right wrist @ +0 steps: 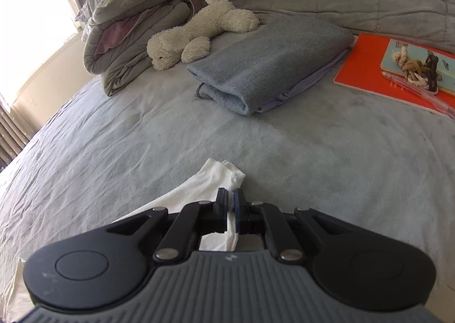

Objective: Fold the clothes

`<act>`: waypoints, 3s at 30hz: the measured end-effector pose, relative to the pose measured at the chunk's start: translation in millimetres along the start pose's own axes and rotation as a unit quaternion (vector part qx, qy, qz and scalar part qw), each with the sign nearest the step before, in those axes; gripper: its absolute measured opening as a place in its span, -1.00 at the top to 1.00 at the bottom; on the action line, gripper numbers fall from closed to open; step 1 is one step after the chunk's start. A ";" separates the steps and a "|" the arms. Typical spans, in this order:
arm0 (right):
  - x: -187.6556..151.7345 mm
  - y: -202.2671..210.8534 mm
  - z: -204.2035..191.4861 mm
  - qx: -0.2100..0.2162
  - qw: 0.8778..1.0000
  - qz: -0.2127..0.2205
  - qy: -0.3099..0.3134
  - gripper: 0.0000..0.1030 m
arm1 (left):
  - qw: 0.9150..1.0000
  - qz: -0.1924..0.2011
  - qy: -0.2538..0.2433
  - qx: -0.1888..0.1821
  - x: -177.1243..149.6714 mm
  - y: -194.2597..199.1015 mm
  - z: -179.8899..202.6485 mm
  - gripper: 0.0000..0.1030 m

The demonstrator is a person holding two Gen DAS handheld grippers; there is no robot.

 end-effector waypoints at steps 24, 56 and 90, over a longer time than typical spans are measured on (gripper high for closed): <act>-140.1 -3.3 -177.9 0.150 0.912 -0.075 0.374 0.87 | 0.995 0.009 0.049 -0.084 6.4 12.4 7.0 -0.86; -161.9 44.8 -208.6 0.228 0.872 -0.046 0.431 0.87 | 0.890 -0.241 0.176 -0.344 -8.9 9.4 203.3 0.70; -168.2 15.3 -195.6 0.128 0.852 -0.008 0.508 0.73 | 0.888 -0.212 0.187 -0.364 23.8 50.1 199.8 0.96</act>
Point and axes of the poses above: each gripper's, at about its wrist camera, not at the fingertips, and y roughly against the way its jaws point, z to its right, x to its top, the point moved 7 cm from there along -y, roughly the way its jaws point, and after that the axes turned 10 degrees about x, right-handed, at the moved point
